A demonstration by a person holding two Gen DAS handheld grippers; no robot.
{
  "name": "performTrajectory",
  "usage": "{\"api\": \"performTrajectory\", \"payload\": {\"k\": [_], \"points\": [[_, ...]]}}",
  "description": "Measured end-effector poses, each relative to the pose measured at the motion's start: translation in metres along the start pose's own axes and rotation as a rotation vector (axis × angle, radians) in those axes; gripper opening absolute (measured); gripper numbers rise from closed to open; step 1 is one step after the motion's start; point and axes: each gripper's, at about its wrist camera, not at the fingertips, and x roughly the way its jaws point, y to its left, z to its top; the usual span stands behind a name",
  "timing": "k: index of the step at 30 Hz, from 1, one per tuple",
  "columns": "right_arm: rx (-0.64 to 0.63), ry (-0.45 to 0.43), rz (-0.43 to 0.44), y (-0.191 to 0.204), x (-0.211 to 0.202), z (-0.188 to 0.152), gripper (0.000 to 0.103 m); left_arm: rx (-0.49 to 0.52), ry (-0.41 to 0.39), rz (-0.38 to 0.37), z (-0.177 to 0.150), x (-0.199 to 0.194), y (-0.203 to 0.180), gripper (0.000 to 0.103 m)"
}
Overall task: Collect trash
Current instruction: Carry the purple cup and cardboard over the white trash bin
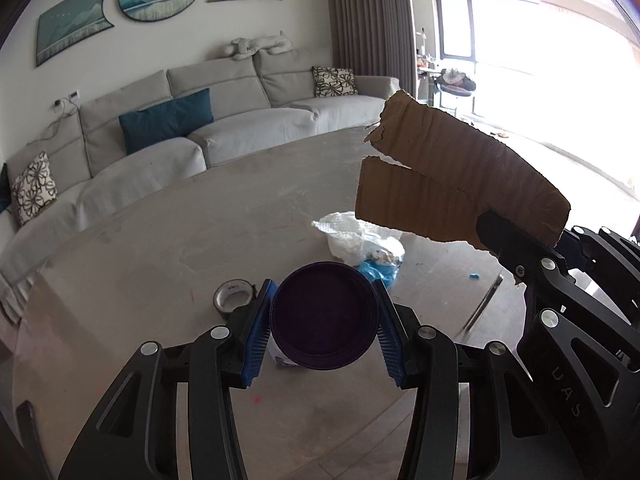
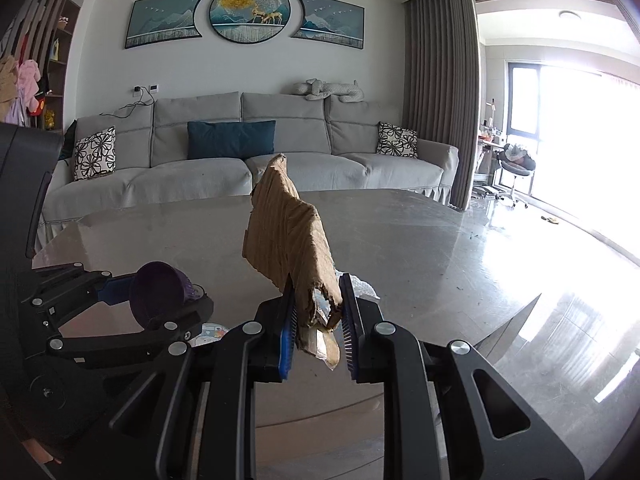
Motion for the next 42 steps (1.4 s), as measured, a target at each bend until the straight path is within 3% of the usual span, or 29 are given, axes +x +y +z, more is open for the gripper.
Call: {"api": "performTrajectory", "payload": {"k": [10, 17, 23, 30, 42], "points": [[0.058, -0.025, -0.218, -0.081, -0.067, -0.031, 0.021, 0.102, -0.027, -0.185, -0.009, -0.024, -0.109, 0.049], [0.087, 0.041, -0.395, -0.141, -0.107, -0.07, 0.021, 0.19, -0.014, -0.326, -0.023, -0.036, -0.205, 0.049], [0.136, 0.112, -0.484, -0.185, -0.124, -0.104, 0.021, 0.261, 0.005, -0.398, -0.037, -0.035, -0.27, 0.049], [0.213, 0.161, -0.53, -0.212, -0.122, -0.134, 0.021, 0.327, 0.045, -0.433, -0.055, -0.019, -0.309, 0.049], [0.201, 0.29, -0.54, -0.215, -0.098, -0.161, 0.022, 0.384, 0.159, -0.468, -0.086, 0.029, -0.334, 0.049]]}}
